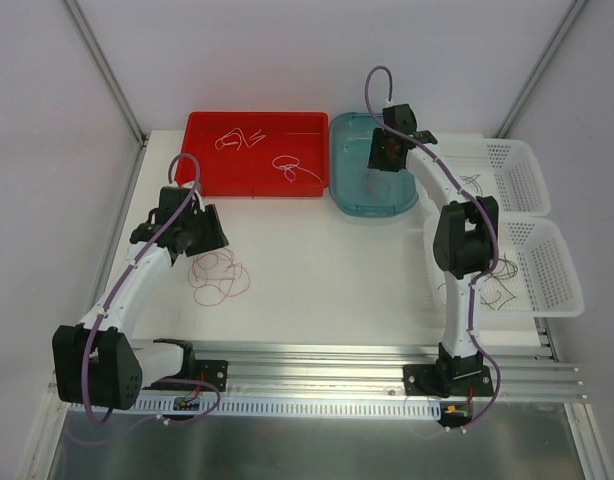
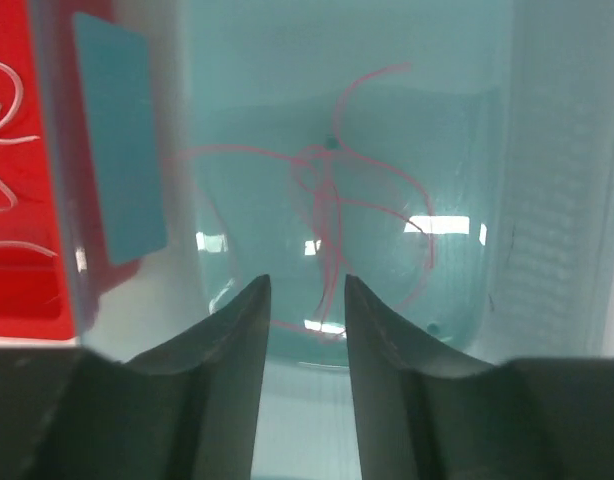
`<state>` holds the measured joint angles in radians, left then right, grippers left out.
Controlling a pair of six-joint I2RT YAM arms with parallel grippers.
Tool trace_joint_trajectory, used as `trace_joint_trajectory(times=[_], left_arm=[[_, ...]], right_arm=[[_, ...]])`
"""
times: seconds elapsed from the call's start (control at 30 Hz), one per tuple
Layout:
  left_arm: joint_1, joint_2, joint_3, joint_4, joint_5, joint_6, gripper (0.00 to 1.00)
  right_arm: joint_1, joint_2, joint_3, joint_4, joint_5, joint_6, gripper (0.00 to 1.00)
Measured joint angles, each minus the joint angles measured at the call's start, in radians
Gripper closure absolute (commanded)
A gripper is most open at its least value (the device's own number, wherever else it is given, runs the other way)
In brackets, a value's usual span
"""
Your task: Untangle the cables
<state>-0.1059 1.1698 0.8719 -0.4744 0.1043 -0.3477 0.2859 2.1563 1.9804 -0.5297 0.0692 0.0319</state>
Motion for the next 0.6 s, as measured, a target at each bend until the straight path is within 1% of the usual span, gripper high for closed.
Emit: trace_joint_trajectory(times=[0.03,0.07,0.13,0.17,0.27,0.37,0.47,0.6], left_arm=[[0.0,0.0,0.0,0.0,0.0,0.0,0.48],[0.0,0.001,0.0,0.0,0.0,0.0,0.48],[0.0,0.002,0.0,0.0,0.0,0.0,0.48],[0.0,0.002,0.0,0.0,0.0,0.0,0.48],[0.0,0.002,0.0,0.0,0.0,0.0,0.46],[0.0,0.002,0.0,0.0,0.0,0.0,0.44],[0.0,0.002,-0.002,0.0,0.0,0.0,0.41],[0.0,0.002,-0.004,0.0,0.0,0.0,0.36]], right_arm=[[-0.006,0.016,0.002,0.001,-0.003,0.013,0.53],[-0.011,0.024,0.002,0.001,-0.005,0.024,0.42],[-0.021,0.031,0.002,-0.008,-0.007,0.043,0.32],[-0.025,0.031,0.002,-0.01,-0.009,0.047,0.24],[-0.033,0.01,-0.003,-0.009,-0.024,0.05,0.16],[-0.033,-0.063,-0.058,-0.006,-0.06,0.048,0.08],[-0.028,-0.187,-0.15,-0.009,-0.103,0.043,0.03],[-0.014,-0.373,-0.249,-0.012,-0.147,0.03,0.01]])
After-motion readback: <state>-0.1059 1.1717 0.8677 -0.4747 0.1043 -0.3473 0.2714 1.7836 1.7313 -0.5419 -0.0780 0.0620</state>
